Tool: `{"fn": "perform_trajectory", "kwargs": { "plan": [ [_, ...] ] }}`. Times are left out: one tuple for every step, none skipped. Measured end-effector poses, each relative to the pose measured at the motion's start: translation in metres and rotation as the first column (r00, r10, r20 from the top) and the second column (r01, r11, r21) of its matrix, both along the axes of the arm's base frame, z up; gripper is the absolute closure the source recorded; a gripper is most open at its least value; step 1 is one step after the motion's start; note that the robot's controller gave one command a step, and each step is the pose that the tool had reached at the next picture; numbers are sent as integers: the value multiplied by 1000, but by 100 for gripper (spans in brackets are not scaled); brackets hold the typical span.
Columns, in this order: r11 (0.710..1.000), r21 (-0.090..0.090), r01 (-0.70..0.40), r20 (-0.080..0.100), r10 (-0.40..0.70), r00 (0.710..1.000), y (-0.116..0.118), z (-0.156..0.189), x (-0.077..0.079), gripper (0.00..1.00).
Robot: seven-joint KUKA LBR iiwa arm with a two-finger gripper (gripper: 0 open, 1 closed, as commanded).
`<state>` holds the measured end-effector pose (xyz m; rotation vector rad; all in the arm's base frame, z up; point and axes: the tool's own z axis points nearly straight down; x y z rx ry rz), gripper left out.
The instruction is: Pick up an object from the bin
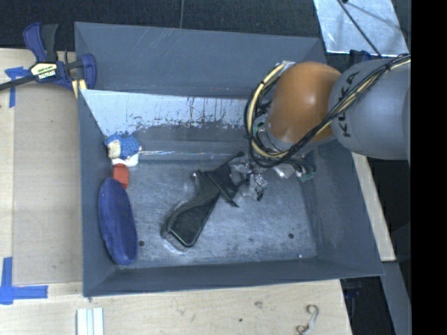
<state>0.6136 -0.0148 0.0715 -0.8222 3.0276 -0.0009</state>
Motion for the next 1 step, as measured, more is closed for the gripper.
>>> {"fn": "perform_trajectory", "kwargs": {
  "plan": [
    [1000, -1, 0, 10, 0, 1000, -7, 173, 15, 100]
  ]
}}
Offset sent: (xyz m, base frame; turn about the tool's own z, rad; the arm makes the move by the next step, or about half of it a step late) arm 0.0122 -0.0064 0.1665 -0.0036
